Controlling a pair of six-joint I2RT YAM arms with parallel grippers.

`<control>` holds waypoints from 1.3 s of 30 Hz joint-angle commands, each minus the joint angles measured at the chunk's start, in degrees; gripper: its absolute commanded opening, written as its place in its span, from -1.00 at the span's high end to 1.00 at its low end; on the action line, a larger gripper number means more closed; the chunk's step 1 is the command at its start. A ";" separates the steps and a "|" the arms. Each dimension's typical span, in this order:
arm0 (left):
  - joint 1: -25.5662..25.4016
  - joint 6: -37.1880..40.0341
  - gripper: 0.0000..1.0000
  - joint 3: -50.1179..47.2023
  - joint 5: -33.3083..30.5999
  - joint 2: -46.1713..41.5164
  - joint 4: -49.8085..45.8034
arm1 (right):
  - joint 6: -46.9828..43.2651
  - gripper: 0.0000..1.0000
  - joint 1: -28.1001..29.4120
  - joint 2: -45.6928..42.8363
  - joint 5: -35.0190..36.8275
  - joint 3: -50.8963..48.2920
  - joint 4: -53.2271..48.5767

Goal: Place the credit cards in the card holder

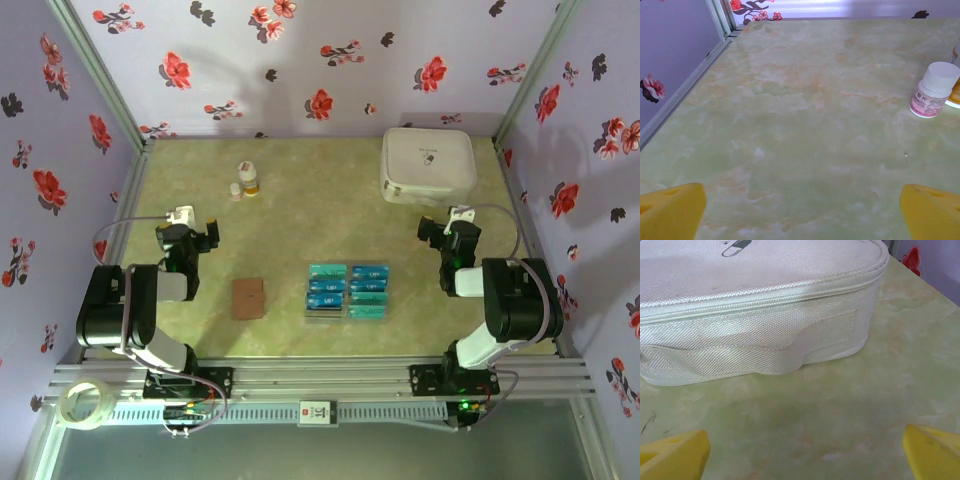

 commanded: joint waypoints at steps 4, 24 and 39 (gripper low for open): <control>-0.15 0.65 -0.99 0.39 -0.89 0.07 1.98 | -0.90 -0.99 -0.34 -0.43 -0.79 0.49 0.67; 1.25 -1.99 -0.99 0.48 -1.17 -0.03 1.37 | -0.48 -0.99 -0.58 -0.32 -1.16 0.67 0.49; -0.59 -3.07 -1.00 6.39 -9.18 -11.70 -17.79 | 17.76 -0.99 -0.59 -20.24 11.72 11.61 -36.66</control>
